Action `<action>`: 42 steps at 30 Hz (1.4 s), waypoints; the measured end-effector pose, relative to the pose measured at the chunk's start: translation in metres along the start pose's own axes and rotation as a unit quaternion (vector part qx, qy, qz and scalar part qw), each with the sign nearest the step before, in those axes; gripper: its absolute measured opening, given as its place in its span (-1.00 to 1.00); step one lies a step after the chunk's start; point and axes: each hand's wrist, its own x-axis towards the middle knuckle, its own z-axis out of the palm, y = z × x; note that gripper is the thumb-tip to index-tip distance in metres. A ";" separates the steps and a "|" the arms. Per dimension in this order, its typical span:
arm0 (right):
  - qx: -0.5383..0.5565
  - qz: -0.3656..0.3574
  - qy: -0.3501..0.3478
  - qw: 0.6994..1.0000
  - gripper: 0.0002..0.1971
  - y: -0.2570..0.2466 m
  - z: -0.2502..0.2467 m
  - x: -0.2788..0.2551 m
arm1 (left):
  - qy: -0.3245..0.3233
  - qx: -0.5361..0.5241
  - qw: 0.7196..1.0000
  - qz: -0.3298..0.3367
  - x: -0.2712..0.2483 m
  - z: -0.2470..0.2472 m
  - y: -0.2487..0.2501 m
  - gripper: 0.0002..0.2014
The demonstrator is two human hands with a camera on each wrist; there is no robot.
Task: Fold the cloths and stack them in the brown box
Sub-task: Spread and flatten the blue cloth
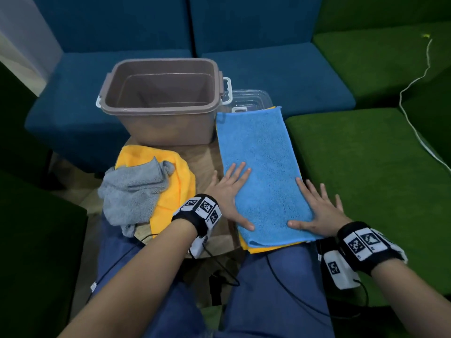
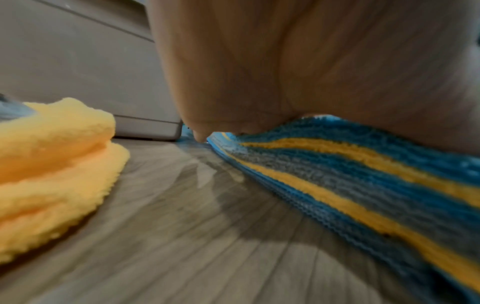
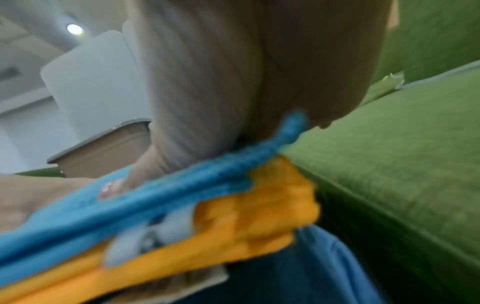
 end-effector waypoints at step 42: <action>-0.094 -0.148 0.035 0.984 0.13 -0.103 -0.071 0.127 | 0.005 0.077 0.997 -0.023 -0.007 0.002 0.009 0.49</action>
